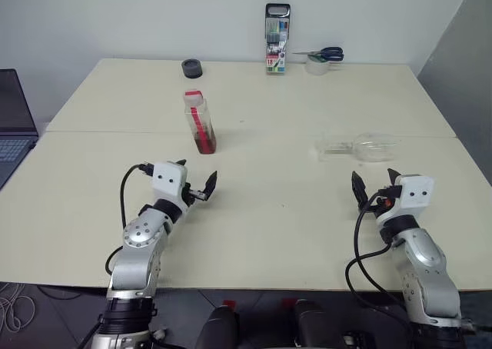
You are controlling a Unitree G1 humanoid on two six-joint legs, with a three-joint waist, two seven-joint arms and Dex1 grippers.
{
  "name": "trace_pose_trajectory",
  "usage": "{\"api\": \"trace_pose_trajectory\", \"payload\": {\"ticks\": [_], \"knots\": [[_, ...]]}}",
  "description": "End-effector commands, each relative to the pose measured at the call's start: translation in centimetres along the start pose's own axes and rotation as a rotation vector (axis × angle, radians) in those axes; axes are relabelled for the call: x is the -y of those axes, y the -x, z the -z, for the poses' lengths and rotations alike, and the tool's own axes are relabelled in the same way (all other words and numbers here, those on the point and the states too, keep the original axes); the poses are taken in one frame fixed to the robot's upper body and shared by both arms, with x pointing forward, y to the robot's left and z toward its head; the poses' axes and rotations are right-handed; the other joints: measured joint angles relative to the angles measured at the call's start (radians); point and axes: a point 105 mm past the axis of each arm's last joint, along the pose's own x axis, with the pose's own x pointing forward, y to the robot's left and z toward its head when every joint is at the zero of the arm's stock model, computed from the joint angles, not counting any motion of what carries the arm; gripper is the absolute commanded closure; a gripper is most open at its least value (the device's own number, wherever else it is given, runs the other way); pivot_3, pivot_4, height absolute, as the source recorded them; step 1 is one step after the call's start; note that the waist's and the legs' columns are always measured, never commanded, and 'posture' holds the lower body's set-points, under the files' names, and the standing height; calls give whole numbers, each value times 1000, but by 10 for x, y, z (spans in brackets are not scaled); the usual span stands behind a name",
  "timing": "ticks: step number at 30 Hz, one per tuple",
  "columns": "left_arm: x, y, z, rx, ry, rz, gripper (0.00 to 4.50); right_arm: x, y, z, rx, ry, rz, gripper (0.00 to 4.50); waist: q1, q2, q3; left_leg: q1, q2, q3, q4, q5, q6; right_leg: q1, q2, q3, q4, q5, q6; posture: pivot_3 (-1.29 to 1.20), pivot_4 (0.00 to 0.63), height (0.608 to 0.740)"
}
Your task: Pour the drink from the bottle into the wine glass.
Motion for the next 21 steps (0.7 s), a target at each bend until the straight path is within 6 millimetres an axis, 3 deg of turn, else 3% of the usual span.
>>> {"api": "trace_pose_trajectory", "payload": {"ticks": [1,21], "knots": [[2,-1,-21,88,-13,-1,7,3,0,-20,69,21,2,0,0,0,0,0,0,0,0,0,0,0,0,0,0,0,0,0,150,740],[8,-8,-18,30,-26,27,7,-4,0,-19,69,17,-25,0,0,0,0,0,0,0,0,0,0,0,0,0,0,0,0,0,150,740]]}}
